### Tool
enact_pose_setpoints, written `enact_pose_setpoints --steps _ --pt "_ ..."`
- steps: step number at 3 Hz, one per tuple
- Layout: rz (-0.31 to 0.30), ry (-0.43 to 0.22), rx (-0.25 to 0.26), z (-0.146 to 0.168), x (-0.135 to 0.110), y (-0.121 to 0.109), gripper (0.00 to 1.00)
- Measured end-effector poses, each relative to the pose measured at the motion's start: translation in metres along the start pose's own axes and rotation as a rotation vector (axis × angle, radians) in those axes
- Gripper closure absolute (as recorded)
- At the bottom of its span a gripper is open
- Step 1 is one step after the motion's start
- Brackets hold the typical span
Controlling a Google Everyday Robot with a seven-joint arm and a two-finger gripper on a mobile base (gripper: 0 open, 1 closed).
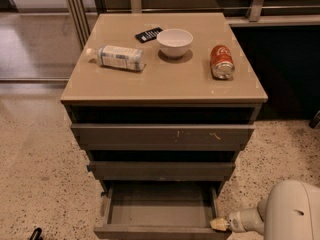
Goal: Open bottom drawer
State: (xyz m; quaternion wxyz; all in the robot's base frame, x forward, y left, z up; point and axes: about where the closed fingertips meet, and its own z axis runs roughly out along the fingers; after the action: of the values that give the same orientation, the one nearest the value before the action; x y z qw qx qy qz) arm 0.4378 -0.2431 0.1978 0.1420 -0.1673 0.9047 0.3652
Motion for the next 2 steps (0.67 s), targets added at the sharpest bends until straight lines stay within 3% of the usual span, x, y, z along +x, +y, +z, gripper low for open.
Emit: enact_pose_setpoints --steps 2 --pt "-0.207 -0.227 0.056 -0.060 -0.090 0.042 1.00"
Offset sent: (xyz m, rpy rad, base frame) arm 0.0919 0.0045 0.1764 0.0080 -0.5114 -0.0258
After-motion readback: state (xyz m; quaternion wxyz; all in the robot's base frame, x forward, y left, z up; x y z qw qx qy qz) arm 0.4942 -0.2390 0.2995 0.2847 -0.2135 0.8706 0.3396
